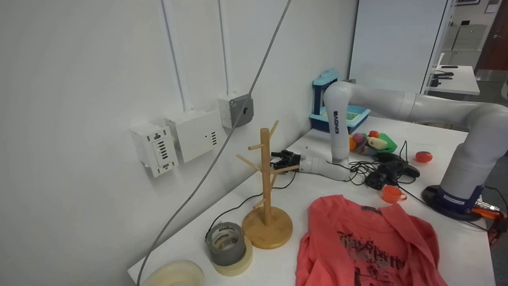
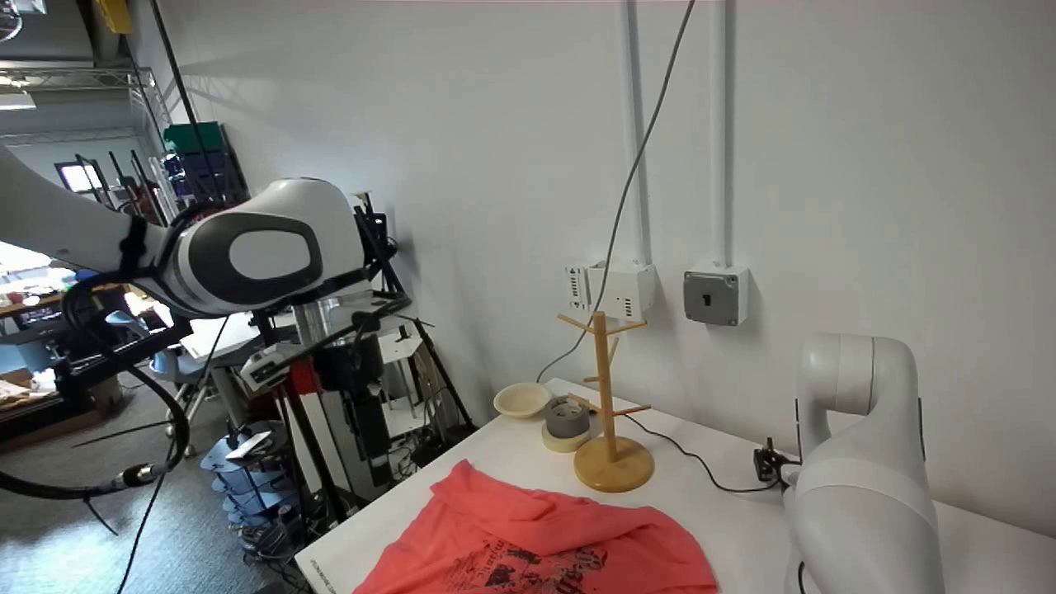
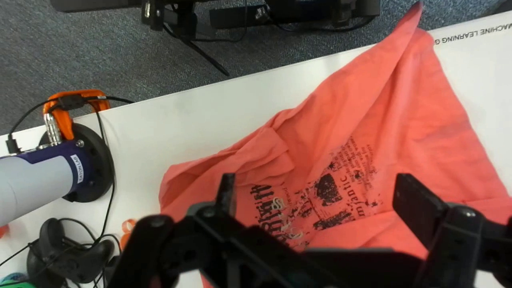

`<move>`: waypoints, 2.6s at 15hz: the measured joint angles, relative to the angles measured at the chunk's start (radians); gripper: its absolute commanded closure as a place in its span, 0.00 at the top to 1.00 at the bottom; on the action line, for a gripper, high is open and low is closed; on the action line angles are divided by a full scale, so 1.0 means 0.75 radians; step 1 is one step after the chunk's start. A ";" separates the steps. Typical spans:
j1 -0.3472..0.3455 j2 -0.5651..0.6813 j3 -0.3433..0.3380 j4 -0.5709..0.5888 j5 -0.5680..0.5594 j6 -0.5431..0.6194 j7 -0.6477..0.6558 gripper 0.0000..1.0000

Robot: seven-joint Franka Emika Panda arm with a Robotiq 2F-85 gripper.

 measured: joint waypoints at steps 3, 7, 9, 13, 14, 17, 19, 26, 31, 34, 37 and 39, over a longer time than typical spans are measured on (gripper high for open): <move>-0.001 0.038 0.000 0.022 -0.005 0.005 0.024 1.00; 0.000 0.038 0.001 0.026 -0.005 0.005 0.024 1.00; 0.000 0.042 -0.001 0.024 -0.005 0.006 0.021 1.00; -0.004 0.099 -0.019 0.022 -0.031 0.152 0.018 1.00; -0.010 0.125 -0.022 0.021 -0.051 0.218 0.018 1.00; -0.044 0.218 -0.034 0.021 -0.126 0.452 0.027 1.00; -0.069 0.297 -0.043 0.027 -0.178 0.623 0.042 1.00; -0.070 0.365 -0.051 0.042 -0.200 0.713 0.051 1.00; -0.059 0.373 -0.051 0.044 -0.194 0.716 0.051 1.00; -0.017 0.400 -0.043 0.058 -0.168 0.735 0.051 1.00; 0.048 0.453 -0.019 0.093 -0.113 0.779 0.058 1.00; 0.091 0.503 -0.005 0.133 -0.091 0.812 0.090 1.00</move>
